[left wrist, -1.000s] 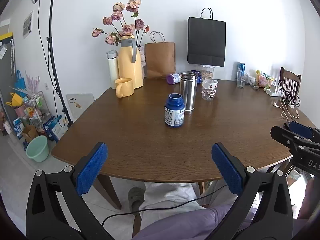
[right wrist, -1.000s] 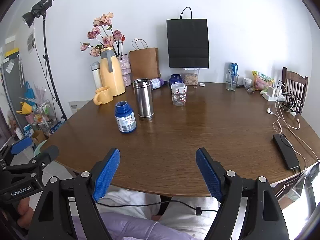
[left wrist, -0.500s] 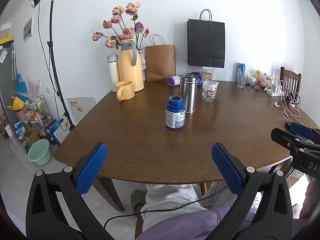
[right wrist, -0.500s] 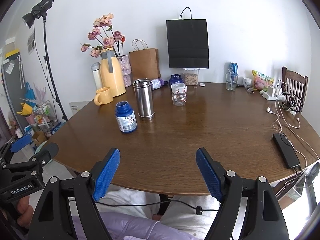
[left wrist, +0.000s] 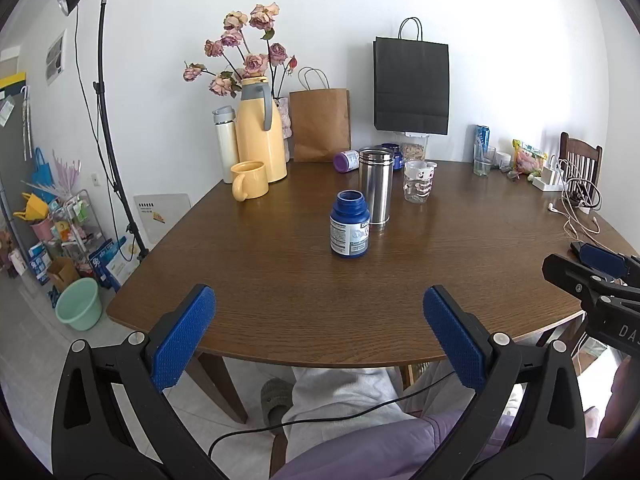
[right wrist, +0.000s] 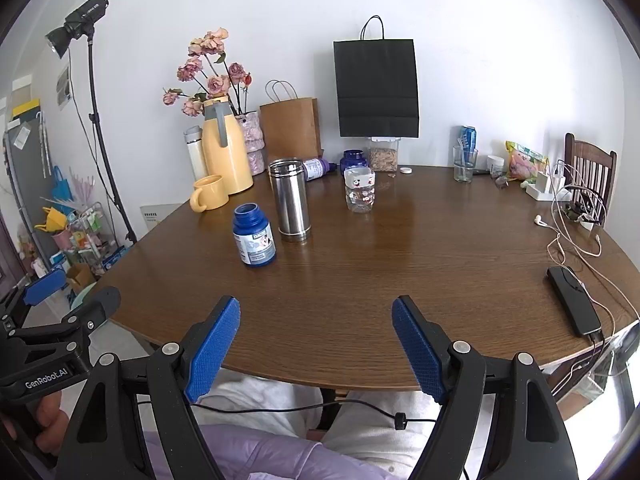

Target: Flip cup upright

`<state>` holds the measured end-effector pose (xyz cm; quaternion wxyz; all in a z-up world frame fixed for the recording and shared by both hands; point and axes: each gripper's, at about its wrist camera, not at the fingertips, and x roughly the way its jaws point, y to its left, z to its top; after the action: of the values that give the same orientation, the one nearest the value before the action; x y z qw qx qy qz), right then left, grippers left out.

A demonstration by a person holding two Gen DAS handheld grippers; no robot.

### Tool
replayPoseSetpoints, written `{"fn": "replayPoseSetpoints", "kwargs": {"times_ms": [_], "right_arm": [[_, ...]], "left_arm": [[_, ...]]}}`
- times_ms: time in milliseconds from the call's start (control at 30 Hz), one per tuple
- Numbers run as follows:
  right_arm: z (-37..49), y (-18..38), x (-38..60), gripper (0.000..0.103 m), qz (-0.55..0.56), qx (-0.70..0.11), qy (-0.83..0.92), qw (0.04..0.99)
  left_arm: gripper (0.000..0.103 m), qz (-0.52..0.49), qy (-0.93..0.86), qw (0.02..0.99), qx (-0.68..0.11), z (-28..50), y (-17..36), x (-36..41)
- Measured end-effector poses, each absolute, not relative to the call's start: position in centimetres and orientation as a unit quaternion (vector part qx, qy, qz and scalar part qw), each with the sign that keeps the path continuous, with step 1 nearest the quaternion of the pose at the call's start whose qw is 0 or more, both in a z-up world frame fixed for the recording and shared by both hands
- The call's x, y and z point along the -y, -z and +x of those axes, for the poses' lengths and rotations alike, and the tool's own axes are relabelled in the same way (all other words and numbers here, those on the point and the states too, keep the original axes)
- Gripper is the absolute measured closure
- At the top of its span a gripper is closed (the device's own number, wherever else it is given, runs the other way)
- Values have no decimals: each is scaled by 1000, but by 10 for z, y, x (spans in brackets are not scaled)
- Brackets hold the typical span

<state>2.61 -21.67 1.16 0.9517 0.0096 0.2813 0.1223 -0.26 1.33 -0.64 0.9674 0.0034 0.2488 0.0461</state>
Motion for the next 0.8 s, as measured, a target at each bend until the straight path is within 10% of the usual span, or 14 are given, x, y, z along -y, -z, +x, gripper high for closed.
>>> {"fn": "replayPoseSetpoints", "kwargs": {"times_ms": [800], "right_arm": [[23,-14,216,21,20,-272,-121,955]], "left_arm": [[0,3,-39,965,-259,0,13,-15]]}}
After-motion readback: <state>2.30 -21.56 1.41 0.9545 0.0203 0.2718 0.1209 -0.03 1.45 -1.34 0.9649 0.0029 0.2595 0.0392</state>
